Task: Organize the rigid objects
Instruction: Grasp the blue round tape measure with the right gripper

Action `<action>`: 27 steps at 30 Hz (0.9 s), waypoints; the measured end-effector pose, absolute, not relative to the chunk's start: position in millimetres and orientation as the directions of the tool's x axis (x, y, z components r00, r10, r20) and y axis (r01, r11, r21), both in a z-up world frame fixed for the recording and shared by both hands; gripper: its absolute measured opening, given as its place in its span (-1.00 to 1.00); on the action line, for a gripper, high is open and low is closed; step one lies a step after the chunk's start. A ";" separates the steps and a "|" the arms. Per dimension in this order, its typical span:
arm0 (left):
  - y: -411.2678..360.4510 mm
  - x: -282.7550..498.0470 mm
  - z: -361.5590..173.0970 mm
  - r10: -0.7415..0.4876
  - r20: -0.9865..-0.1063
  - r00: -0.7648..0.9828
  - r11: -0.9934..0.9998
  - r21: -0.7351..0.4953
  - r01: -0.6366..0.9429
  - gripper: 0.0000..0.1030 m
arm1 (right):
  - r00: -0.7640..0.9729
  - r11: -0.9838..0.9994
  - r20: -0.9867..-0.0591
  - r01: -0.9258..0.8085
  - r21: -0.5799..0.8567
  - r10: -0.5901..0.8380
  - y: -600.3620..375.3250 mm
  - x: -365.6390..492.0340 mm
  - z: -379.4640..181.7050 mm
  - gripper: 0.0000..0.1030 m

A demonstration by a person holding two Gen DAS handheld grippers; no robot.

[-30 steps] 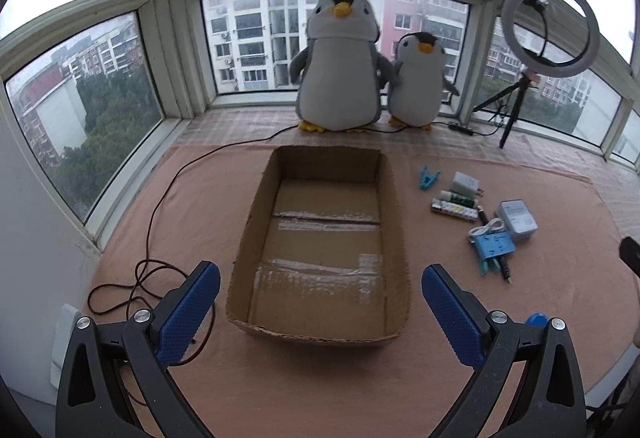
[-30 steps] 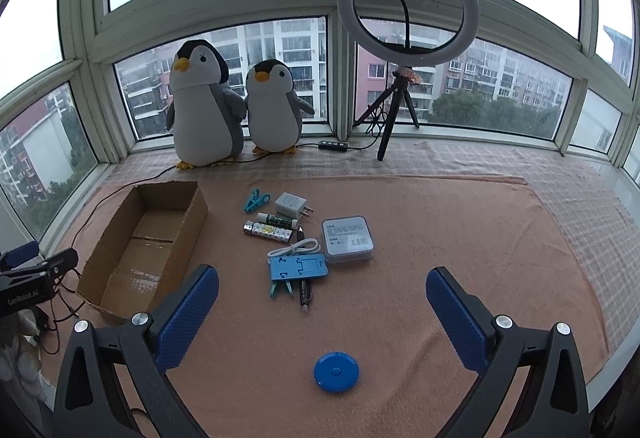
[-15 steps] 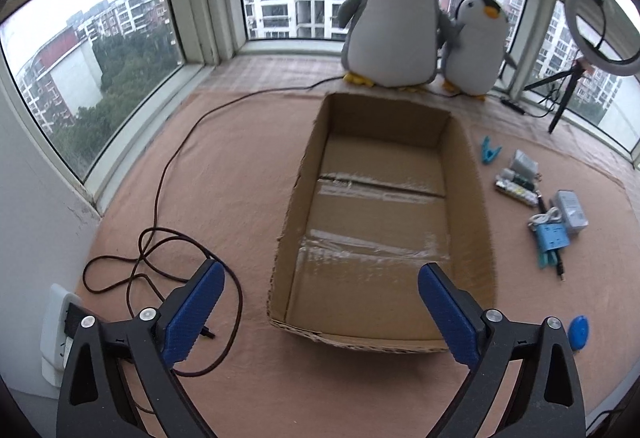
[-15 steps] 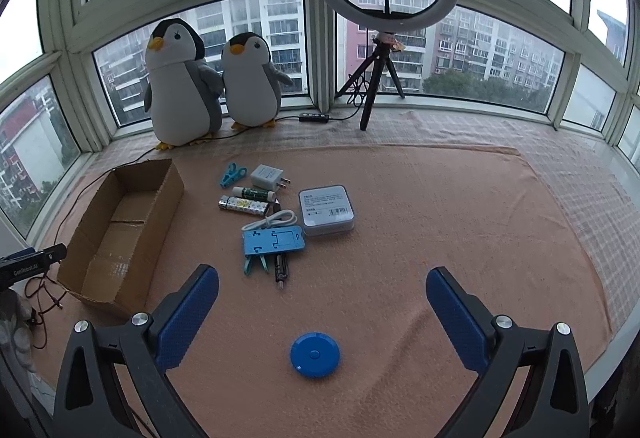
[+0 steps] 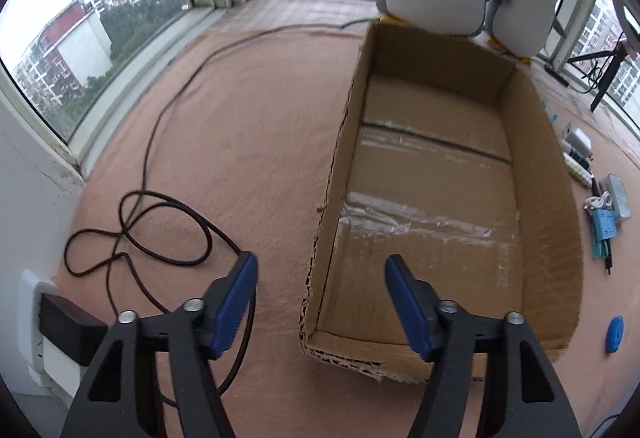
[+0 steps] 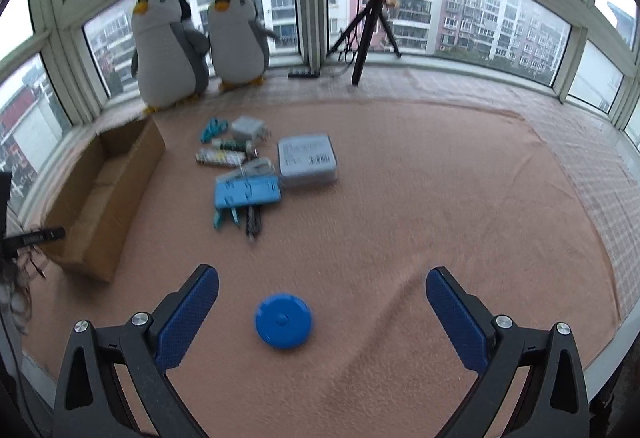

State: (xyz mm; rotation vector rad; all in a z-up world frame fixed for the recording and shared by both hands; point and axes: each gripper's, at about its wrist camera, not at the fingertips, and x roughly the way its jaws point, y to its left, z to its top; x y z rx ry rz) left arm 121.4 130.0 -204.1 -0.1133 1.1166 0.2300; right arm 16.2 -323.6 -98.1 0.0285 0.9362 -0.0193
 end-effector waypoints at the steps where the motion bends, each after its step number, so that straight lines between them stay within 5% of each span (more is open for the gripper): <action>1: 130.3 121.9 -206.3 0.127 -0.902 0.413 0.971 0.027 -0.239 0.16 | 0.584 1.000 -0.811 0.021 0.008 -0.006 -323.2 15.9 -103.6 0.99; 14: 131.2 126.9 -221.1 0.131 -0.915 0.382 0.974 0.048 -0.221 -0.21 | 0.455 0.995 -0.890 -0.092 -0.040 0.006 -300.3 26.1 -166.1 0.74; 23: 128.5 124.8 -219.8 0.134 -0.911 0.389 0.977 0.056 -0.206 -0.32 | 0.395 0.990 -0.918 -0.125 -0.072 -0.017 -291.6 34.7 -189.0 0.35; 27: 128.6 123.9 -219.1 0.128 -0.912 0.389 0.978 0.050 -0.205 -0.33 | 0.384 0.990 -0.923 -0.136 -0.028 0.027 -291.4 34.9 -188.2 0.00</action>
